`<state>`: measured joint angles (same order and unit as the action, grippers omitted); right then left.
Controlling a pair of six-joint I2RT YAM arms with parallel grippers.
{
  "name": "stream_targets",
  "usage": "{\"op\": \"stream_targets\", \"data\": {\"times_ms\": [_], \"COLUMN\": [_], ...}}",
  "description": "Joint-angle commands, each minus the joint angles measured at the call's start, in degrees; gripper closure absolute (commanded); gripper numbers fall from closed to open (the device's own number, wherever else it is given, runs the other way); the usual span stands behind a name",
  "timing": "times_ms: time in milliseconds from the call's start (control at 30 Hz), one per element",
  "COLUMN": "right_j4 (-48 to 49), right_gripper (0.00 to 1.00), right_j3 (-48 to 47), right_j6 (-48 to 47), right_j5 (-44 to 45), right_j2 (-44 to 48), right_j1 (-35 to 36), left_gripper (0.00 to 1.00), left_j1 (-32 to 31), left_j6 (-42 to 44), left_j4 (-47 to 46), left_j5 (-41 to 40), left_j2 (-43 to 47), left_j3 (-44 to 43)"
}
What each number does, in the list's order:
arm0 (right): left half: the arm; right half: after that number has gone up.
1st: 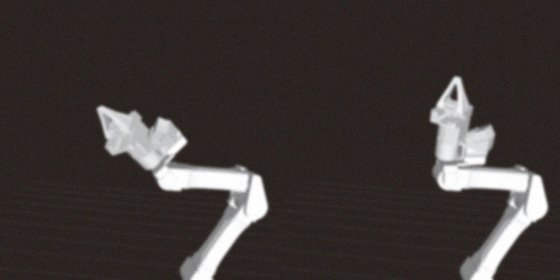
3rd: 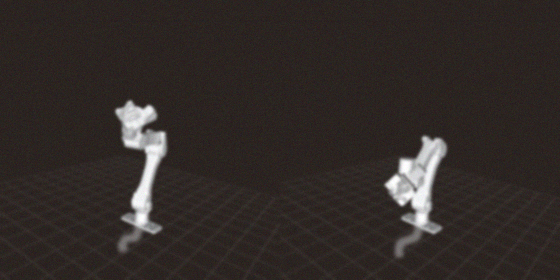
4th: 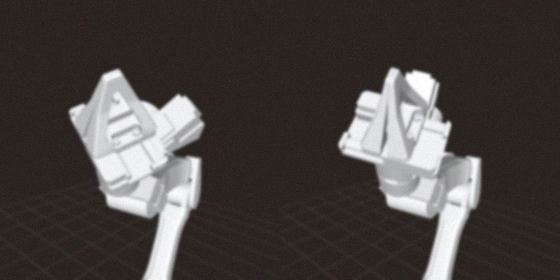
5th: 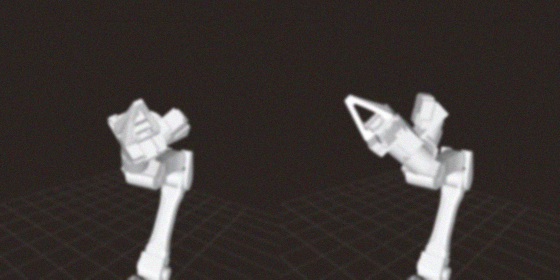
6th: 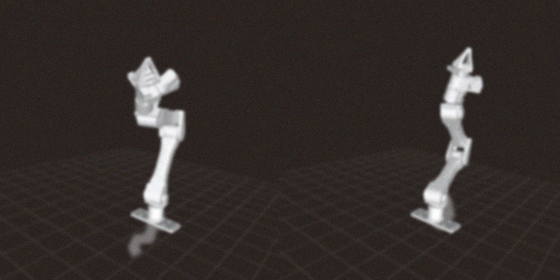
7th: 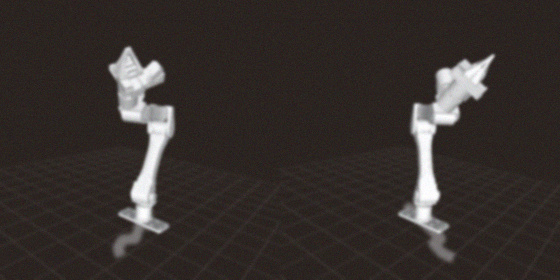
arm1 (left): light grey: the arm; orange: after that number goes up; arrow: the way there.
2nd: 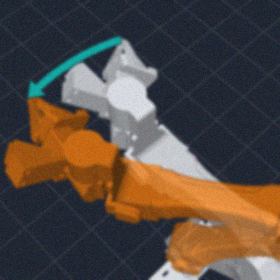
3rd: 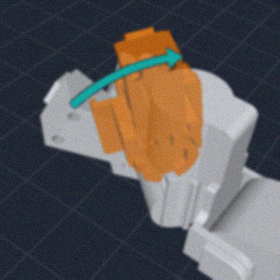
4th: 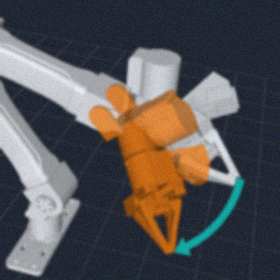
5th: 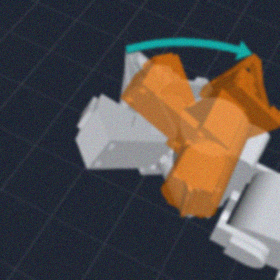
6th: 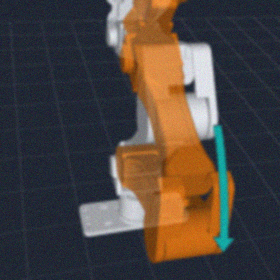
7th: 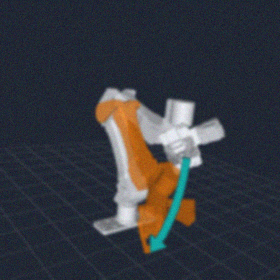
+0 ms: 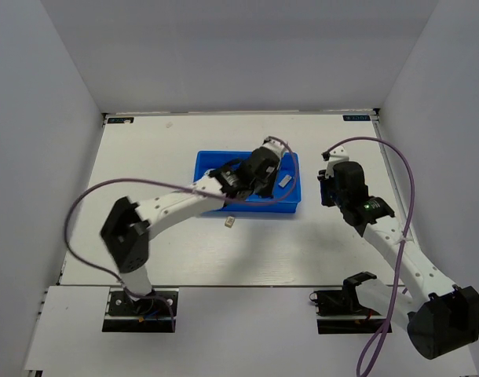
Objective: Sort the stationery into containers
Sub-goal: Pick up the stationery from the center of the board.
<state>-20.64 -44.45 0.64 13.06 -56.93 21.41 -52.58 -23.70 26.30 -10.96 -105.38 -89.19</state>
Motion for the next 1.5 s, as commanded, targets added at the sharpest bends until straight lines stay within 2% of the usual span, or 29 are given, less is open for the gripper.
{"op": "stream_targets", "data": {"times_ms": [0,33,100,133,200,267,333,500,600,1133,1467], "right_j4": [2.45,2.28,2.54,2.45,2.45,2.36,2.45,2.8,2.89,3.15,3.07], "right_gripper": [0.72,0.72,0.72,0.72,0.72,0.72,0.72,0.72,0.72,0.72,0.72], "right_j3": [0.5,0.59,0.68,0.76,0.76,0.85,0.85,1.38,1.47,1.47,1.55], "right_j6": [-0.21,-0.21,-0.29,-0.21,-0.38,-0.29,-0.29,-0.21,-0.38,-1.88,-1.79], "right_j5": [-0.49,-0.67,-1.19,-1.46,-1.98,-2.25,-2.34,-1.9,-1.98,-2.43,-2.69], "right_j2": [0.24,0.06,-0.29,-0.64,-1.17,-2.04,-2.92,-3.63,-3.89,-4.42,-4.33], "right_j1": [-0.49,-0.49,-0.49,-0.4,-0.41,-0.58,-0.49,-0.67,-0.93,-1.19,-0.93], "left_gripper": [1.0,0.95,0.82,0.77,0.68,0.6,0.54,0.44,0.33,0.38,0.39], "left_j1": [-5.25,-6.73,-8.67,-9.47,-9.82,-9.65,-9.65,-9.65,-9.56,-2.19,-1.13], "left_j6": [10.6,10.26,8.6,8.06,5.79,6.04,6.56,8.23,9.2,2.88,1.91], "left_j4": [0.24,0.15,-0.9,-2.56,-4.41,-10.17,-14.41,-20.14,-22.52,-25.07,-28.15], "left_j5": [-10.72,-12.23,-16.18,-18.2,-19.54,-19.8,-19.71,-21.73,-22.7,-15.85,-13.38], "left_j2": [14.05,19.63,23.19,27.73,30.4,34.61,36.38,34.2,32.35,23.56,19.17], "left_j3": [9.97,15.48,23.07,29.79,33.97,43.45,47.93,50.25,50.95,50.78,49.99]}}
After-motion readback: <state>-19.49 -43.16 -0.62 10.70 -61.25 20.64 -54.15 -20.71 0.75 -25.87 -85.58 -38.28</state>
